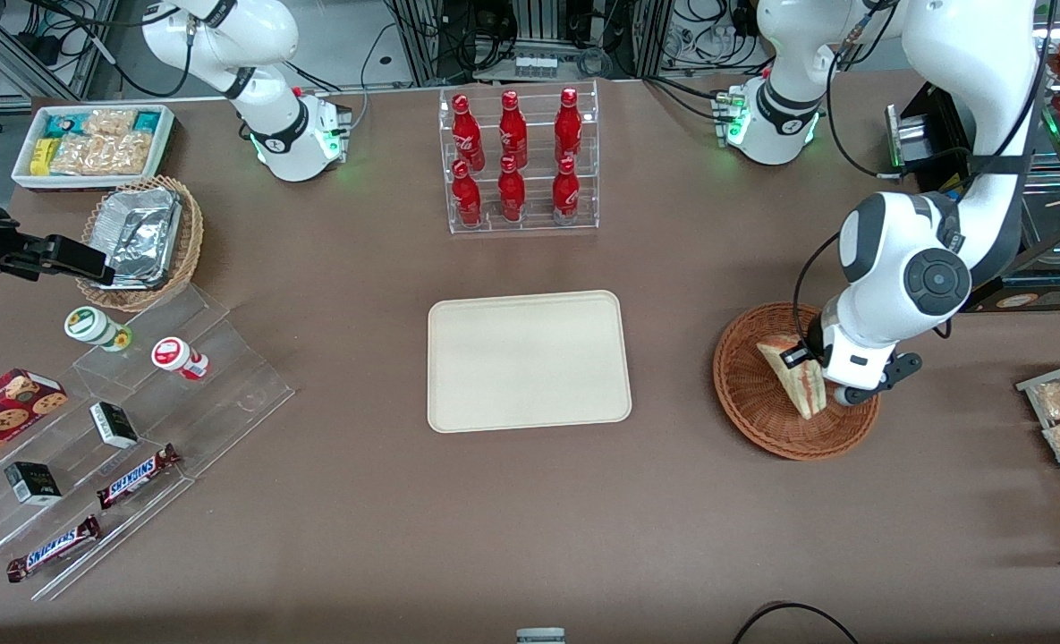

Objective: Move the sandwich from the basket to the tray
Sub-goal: 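Lift the sandwich with the left gripper and carry it over the tray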

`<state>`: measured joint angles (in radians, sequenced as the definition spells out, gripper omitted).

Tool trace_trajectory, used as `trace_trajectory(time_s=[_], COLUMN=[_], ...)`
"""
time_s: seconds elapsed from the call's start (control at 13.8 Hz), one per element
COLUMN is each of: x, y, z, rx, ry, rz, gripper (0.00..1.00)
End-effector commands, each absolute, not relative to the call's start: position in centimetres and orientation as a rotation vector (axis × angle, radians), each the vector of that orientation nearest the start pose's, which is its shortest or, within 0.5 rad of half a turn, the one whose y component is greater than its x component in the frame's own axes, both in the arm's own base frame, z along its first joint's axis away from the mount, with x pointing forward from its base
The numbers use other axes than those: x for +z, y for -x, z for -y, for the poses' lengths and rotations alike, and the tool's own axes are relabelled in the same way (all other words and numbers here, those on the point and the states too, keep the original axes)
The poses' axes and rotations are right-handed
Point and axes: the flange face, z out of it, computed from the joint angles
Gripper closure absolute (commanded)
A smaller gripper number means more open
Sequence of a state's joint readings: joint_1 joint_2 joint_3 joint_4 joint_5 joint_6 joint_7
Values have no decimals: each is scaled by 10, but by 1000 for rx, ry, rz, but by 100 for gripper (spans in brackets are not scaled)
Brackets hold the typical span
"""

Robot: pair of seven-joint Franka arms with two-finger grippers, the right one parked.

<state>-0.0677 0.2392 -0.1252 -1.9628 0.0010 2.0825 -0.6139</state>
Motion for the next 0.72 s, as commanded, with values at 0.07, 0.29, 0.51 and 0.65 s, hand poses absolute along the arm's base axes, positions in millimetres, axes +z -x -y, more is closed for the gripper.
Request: trace_trajectory(time_s=[0.07, 0.29, 0.51, 0.65], x=[372, 357, 346, 341], y=[-576, -566, -561, -554], z=[176, 247, 314, 356], rx=[219, 226, 227, 234], ry=[3055, 3076, 3102, 3127], rz=[437, 274, 148, 128], gripper=[100, 100, 100, 100])
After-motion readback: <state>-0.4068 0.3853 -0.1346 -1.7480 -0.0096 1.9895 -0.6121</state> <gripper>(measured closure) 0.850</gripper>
